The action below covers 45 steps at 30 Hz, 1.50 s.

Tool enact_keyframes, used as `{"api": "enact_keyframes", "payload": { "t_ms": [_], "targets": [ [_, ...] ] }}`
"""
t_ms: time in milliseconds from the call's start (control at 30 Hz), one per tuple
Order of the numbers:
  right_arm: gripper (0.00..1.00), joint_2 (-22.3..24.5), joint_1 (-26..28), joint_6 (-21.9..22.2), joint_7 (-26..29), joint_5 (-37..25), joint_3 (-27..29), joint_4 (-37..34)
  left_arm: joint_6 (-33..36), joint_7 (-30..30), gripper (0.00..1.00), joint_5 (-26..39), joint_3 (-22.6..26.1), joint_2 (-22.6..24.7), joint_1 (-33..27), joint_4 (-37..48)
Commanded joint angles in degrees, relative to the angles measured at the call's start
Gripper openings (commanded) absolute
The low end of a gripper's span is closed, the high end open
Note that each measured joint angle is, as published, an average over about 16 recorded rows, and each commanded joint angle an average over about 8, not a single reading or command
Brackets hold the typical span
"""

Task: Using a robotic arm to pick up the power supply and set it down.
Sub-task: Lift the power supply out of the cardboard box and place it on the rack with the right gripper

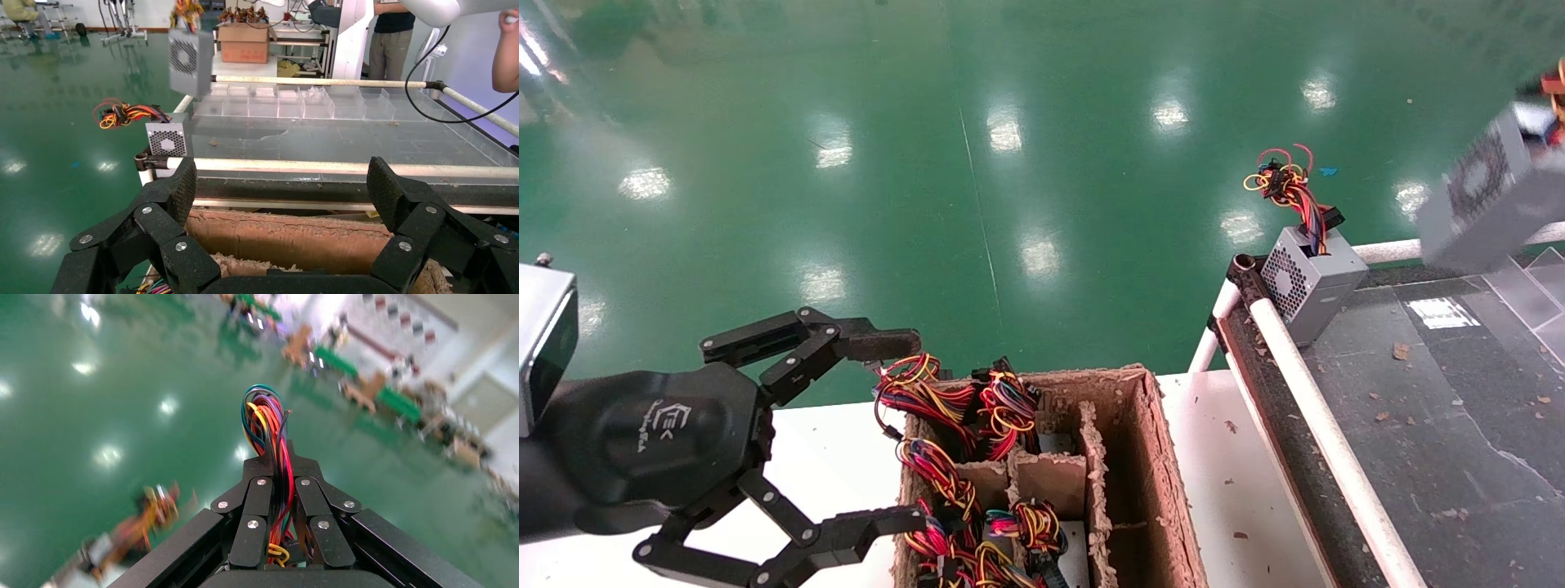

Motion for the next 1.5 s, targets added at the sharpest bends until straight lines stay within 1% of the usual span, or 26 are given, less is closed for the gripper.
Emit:
{"api": "enact_keyframes", "payload": {
  "t_ms": [33, 200, 433, 633, 867, 900, 1133, 1167, 1500],
  "targets": [
    [0.00, 0.3, 0.5, -0.2, -0.9, -1.4, -0.7, -2.9, 0.0, 0.0, 1.00, 0.0, 0.0, 0.0, 0.0, 0.0],
    [0.00, -1.5, 0.1, -0.8, -3.2, -2.7, -1.9, -8.8, 0.0, 0.0, 1.00, 0.0, 0.0, 0.0, 0.0, 0.0],
    [0.00, -6.1, 1.1, -1.1, -6.8, -4.2, -3.6, -15.4, 0.0, 0.0, 1.00, 0.0, 0.0, 0.0, 0.0, 0.0],
    [0.00, -10.1, 3.6, -0.9, -9.2, -4.9, -4.5, -18.7, 0.0, 0.0, 1.00, 0.0, 0.0, 0.0, 0.0, 0.0],
    [0.00, -13.0, 6.5, -2.1, -11.0, -5.0, -5.0, -21.1, 0.0, 0.0, 1.00, 0.0, 0.0, 0.0, 0.0, 0.0],
    [0.03, -13.2, 6.9, -2.3, -11.1, -5.0, -5.1, -21.5, 0.0, 0.0, 1.00, 0.0, 0.0, 0.0, 0.0, 0.0],
    [0.90, -14.3, 9.2, -3.5, -11.9, -5.8, -5.8, -24.7, 0.0, 0.0, 1.00, 0.0, 0.0, 0.0, 0.0, 0.0],
    [1.00, -14.4, 9.5, -3.7, -12.0, -5.9, -5.9, -25.2, 0.0, 0.0, 1.00, 0.0, 0.0, 0.0, 0.0, 0.0],
    [1.00, -14.5, 11.7, -6.1, -12.9, -7.3, -7.0, -28.8, 0.0, 0.0, 1.00, 0.0, 0.0, 0.0, 0.0, 0.0]
  ]
}}
